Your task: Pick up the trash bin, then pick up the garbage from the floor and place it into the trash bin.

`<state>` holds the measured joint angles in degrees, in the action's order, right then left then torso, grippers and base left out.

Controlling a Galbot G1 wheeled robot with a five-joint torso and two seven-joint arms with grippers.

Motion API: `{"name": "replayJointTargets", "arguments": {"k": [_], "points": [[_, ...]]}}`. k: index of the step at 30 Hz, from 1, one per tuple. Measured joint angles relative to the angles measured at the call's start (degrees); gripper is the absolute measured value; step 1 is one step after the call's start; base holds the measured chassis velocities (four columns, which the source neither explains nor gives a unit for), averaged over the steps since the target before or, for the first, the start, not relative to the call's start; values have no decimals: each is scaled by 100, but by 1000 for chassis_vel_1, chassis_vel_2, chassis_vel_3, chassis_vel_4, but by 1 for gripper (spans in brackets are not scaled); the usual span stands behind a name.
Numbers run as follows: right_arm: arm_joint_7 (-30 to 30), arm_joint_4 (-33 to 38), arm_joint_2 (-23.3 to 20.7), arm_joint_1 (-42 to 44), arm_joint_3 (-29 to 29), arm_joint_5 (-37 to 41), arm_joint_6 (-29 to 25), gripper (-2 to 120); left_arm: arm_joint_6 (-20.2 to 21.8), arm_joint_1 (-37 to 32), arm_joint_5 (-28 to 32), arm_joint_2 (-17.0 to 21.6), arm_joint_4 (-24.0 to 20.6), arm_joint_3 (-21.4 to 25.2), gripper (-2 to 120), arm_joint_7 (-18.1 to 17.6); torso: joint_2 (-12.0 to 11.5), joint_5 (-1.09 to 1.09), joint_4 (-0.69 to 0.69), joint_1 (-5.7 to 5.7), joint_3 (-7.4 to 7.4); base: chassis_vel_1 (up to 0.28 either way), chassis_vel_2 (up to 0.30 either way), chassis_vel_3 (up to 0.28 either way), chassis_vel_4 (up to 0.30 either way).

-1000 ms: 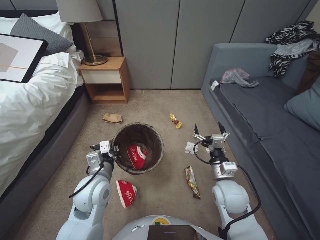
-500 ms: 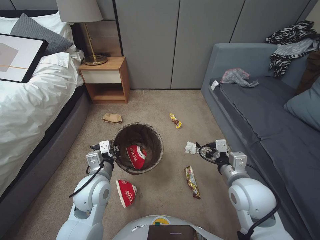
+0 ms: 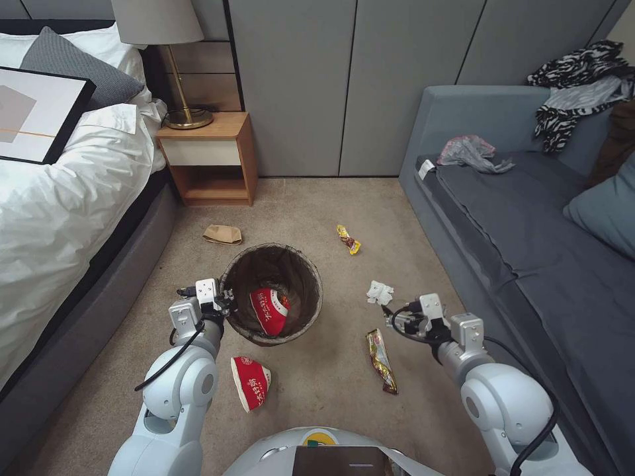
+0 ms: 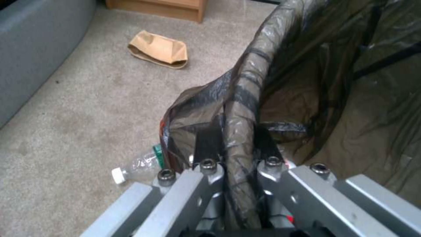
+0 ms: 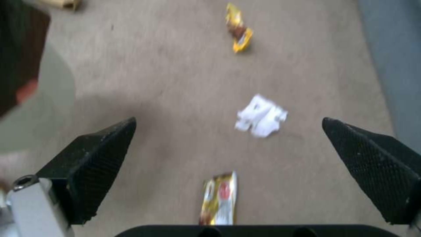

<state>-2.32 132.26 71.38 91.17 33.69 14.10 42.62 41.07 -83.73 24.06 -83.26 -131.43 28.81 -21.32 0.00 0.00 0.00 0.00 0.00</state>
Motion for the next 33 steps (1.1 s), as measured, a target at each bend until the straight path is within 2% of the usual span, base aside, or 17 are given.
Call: {"name": "replayJointTargets", "arguments": {"k": [10,14,26,33], "points": [[137,-608,-606,51,-440,368,-31,100,-1,-14,57,40,11,36,2,-2,0,0,0,0,0,0,0,0,0],[153,-884,-687,-37,-541,407,-36,100,-2,-6,61,37,25,37,2,-3,-1,0,1,0,0,0,0,0,0],[122,-1644,-502,-410,-630,468,-43,100,-2,34,61,26,93,37,2,-2,-1,-1,0,0,0,0,0,0,0],[29,-2317,-337,-816,-746,461,-46,100,-2,78,55,18,145,22,2,-3,-1,-1,0,0,0,0,0,0,0]]}}
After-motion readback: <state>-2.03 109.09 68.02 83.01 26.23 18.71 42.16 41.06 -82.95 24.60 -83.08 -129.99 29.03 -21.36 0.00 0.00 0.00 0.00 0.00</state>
